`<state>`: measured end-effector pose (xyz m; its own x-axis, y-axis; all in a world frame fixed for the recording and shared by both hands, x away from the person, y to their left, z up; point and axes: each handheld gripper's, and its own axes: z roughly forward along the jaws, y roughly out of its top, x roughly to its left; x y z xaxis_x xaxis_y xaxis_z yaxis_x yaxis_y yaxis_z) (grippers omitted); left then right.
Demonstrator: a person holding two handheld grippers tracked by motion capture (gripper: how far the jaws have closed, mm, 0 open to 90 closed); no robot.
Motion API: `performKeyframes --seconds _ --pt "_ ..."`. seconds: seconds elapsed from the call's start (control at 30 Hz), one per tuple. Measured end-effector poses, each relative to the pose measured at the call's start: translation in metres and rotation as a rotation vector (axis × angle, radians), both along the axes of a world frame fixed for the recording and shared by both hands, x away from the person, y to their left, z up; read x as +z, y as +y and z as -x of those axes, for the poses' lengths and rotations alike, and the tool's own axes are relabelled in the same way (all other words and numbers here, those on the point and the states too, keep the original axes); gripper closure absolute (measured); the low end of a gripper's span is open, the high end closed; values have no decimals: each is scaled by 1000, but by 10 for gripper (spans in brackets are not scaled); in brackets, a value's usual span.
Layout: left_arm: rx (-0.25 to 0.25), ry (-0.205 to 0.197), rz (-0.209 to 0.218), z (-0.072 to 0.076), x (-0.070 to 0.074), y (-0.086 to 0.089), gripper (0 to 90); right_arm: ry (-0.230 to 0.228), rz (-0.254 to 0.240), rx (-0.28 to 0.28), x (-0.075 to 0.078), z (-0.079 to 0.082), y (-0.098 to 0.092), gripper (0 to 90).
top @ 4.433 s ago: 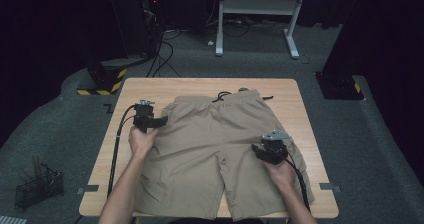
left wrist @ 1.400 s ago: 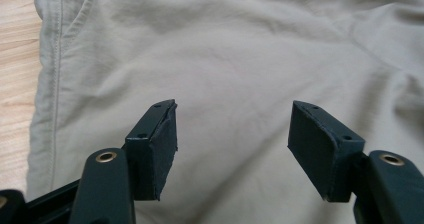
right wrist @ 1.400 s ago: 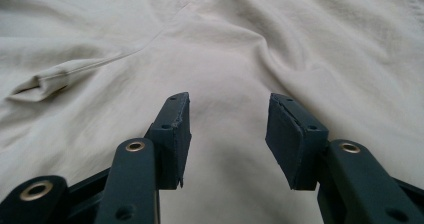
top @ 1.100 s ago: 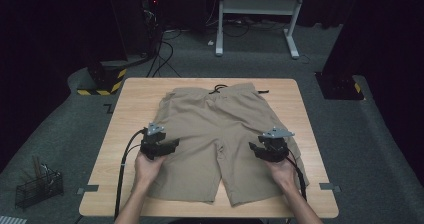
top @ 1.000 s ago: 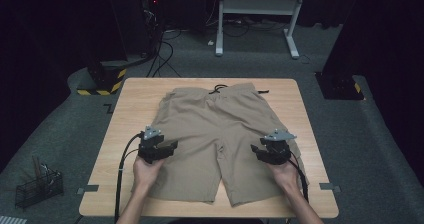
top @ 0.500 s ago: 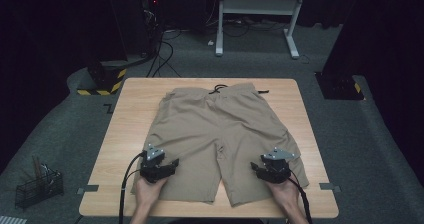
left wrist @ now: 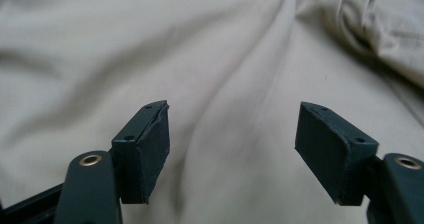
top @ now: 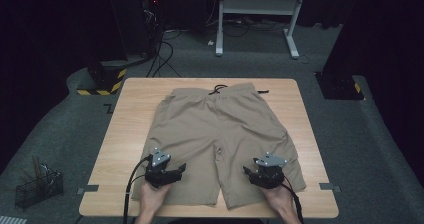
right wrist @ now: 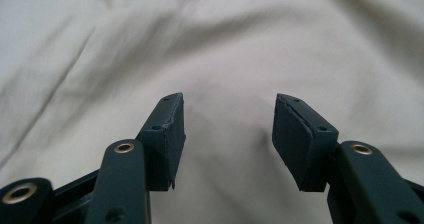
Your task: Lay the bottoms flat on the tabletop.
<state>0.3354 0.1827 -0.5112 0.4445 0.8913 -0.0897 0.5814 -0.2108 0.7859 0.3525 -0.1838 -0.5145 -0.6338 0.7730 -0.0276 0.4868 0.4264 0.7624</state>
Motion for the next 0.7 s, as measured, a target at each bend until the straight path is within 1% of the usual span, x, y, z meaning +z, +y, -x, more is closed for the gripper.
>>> performKeyframes --seconds 0.07,0.1,0.13,0.2,0.23,0.33,0.37,0.4,0.43,0.47,0.7 --pt "4 -1 -11 -6 -2 -1 297 -5 -19 -32 2 -8 -6 462" --pt "4 -1 -11 -6 -2 -1 297 -5 -19 -32 2 -8 -6 462" --pt "10 9 -22 -11 -6 -2 297 17 -34 -53 0 -16 -11 458" --pt "10 26 -36 -13 -13 -3 298 56 -20 -65 -7 -21 -13 452" --pt "6 26 -53 -13 -15 -4 297 64 -10 -60 -7 -21 -13 442" --pt "8 19 -83 -12 -15 -6 294 52 20 -44 -8 -20 -9 401" --pt "8 19 -83 -12 -15 -6 292 52 21 -43 -8 -20 -9 392" --pt "24 11 -119 -11 -15 -9 280 54 18 -43 -8 -20 -9 383" --pt "25 11 -119 -11 -16 -10 275 50 25 -49 -8 -19 -9 362" --pt "26 13 -113 -11 -16 -9 274 47 28 -53 -8 -20 -9 359" --pt "24 19 -108 -11 -15 -8 272 52 24 -57 -8 -20 -9 360"
